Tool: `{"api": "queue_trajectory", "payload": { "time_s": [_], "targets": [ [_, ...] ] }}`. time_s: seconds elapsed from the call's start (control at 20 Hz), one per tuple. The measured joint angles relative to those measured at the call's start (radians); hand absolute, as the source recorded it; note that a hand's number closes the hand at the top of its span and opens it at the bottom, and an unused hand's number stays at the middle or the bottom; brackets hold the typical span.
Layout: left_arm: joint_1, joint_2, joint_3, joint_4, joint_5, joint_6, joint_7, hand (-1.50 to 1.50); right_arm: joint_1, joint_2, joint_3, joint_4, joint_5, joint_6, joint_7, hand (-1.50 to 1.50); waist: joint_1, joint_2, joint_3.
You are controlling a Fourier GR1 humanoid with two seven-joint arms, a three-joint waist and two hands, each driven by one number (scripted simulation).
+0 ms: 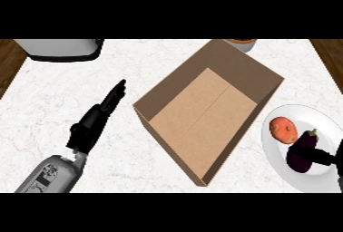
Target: Pick the eggplant from the plate and place it in the cardboard box
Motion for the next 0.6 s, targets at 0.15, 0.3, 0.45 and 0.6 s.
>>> {"api": "queue_trajectory", "payload": {
  "time_s": [0.15,0.3,0.45,0.6],
  "targets": [
    [-0.006,-0.008,-0.003,-0.005,-0.008,0.005,0.010,0.00,-0.048,0.025,0.012,-0.101,-0.024,0.112,0.100,-1.50,0.006,0.000,0.003],
    [-0.016,-0.012,0.001,-0.002,-0.008,-0.004,0.015,0.00,-0.100,0.059,0.008,-0.155,-0.047,0.181,0.163,-1.50,0.010,0.003,0.006],
    [0.004,-0.013,-0.002,-0.002,-0.015,-0.011,0.004,0.00,-0.114,0.085,-0.017,-0.176,-0.061,0.225,0.192,-1.50,0.010,0.004,0.008],
    [0.014,-0.022,0.001,-0.001,-0.025,-0.008,-0.006,0.00,-0.131,0.099,-0.060,-0.195,-0.072,0.265,0.204,-1.50,0.008,0.005,0.009]
  ]
}}
